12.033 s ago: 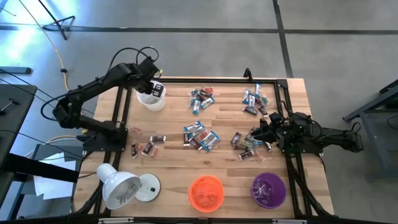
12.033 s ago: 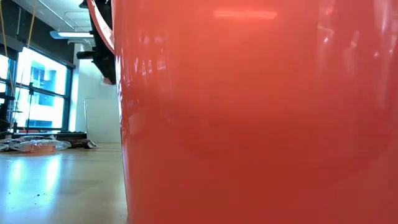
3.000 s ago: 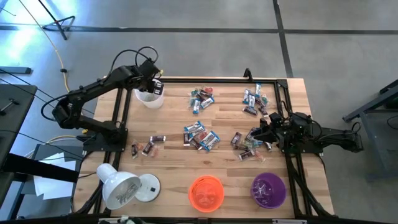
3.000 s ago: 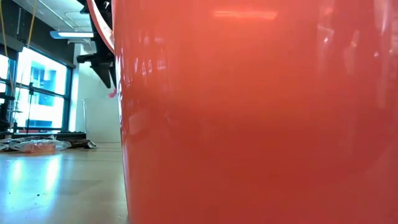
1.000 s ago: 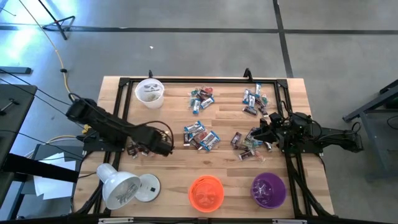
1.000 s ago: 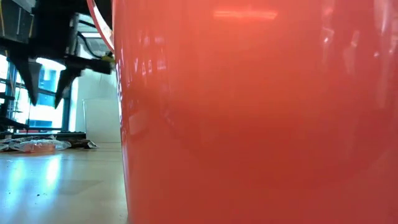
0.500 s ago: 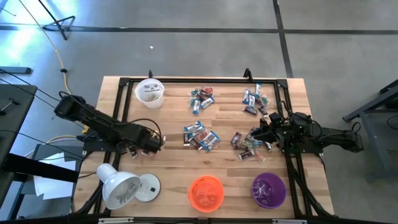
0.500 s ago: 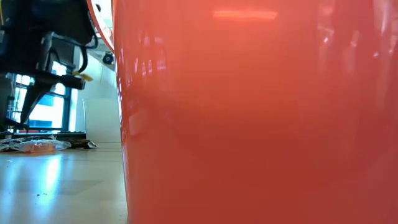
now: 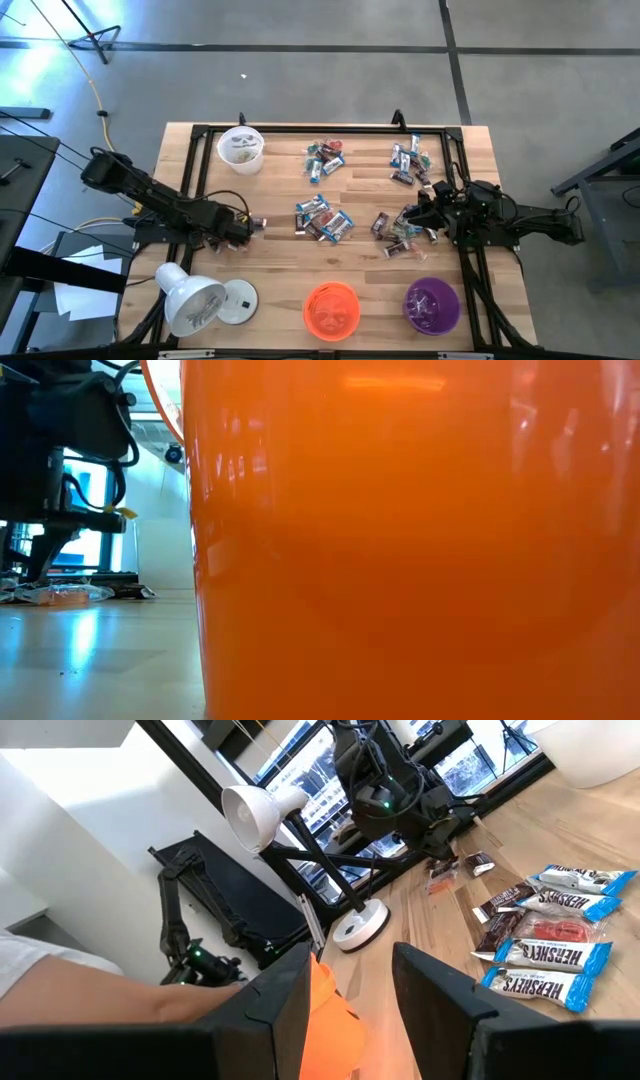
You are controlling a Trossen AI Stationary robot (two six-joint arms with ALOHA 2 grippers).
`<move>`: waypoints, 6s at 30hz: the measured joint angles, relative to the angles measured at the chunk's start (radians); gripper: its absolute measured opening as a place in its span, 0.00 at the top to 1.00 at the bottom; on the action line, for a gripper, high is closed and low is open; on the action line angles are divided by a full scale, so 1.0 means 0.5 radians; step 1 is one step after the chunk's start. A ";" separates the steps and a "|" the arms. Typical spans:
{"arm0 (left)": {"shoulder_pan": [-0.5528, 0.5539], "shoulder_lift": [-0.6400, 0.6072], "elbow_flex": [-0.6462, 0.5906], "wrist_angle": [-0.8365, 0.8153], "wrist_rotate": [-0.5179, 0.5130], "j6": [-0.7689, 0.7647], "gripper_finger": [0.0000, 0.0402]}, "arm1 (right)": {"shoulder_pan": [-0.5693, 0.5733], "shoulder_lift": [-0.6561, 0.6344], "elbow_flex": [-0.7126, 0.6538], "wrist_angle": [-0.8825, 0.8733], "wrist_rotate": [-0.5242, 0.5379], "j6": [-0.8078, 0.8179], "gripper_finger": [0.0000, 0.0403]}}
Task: Organize candy in baskets
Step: Put the orange gummy into the white bucket
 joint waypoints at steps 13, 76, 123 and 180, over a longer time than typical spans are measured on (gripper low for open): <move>0.000 0.001 0.031 0.039 -0.075 0.072 0.88 | 0.000 0.000 0.000 0.000 0.000 0.000 0.66; 1.681 -0.301 1.544 -0.583 -1.170 3.081 0.99 | 0.000 0.000 0.000 0.000 0.000 0.000 0.66; 2.149 -0.023 1.540 -0.649 0.078 3.657 0.67 | 0.000 0.000 0.000 0.000 0.000 0.000 0.66; -0.136 0.856 1.214 -0.495 -0.087 2.693 0.67 | 0.000 -0.001 0.000 0.000 0.000 0.000 0.66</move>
